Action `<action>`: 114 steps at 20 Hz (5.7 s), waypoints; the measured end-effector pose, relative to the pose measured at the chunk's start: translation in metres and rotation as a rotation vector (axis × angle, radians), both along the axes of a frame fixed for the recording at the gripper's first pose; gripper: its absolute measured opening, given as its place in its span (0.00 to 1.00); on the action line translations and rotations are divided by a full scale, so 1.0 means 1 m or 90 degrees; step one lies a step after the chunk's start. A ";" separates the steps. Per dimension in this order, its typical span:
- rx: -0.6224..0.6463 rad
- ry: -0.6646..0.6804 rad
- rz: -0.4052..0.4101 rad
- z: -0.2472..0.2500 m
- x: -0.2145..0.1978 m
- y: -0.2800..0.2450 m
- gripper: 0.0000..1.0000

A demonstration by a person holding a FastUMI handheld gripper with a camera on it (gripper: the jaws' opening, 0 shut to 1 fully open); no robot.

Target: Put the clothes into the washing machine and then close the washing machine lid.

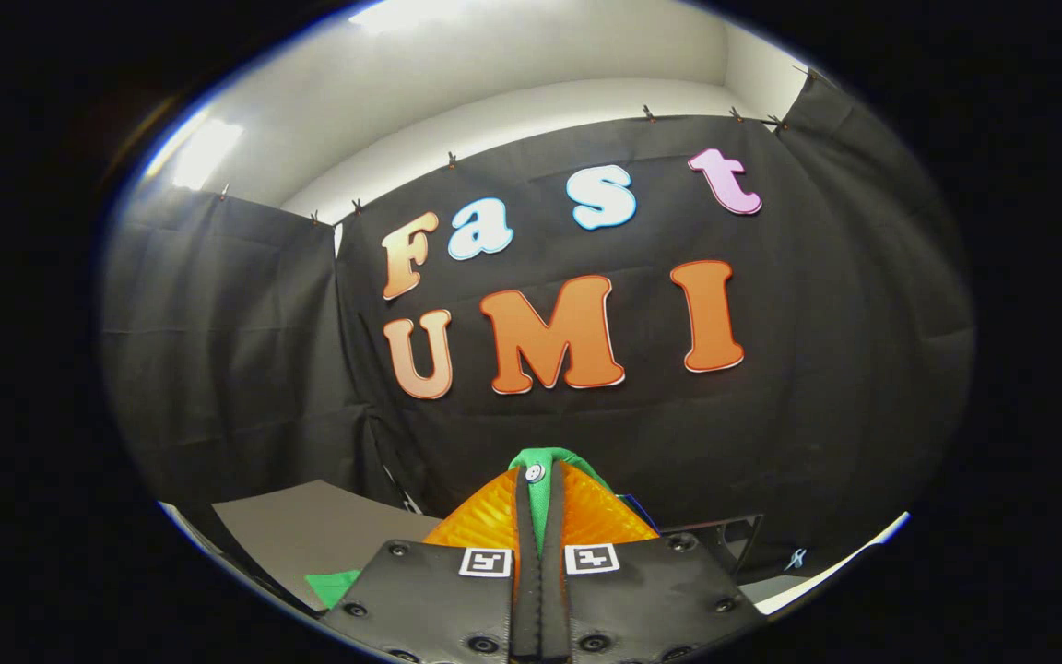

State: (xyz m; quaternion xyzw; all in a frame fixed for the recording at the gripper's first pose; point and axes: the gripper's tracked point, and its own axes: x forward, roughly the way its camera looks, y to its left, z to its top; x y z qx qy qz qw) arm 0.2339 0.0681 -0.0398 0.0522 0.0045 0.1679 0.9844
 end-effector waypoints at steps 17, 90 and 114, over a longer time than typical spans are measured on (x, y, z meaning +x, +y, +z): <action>-0.066 0.274 -0.024 -0.258 0.016 -0.014 0.08; -0.117 0.338 -0.154 -0.193 0.208 -0.011 0.96; -0.112 0.295 -0.154 -0.195 0.090 -0.015 0.96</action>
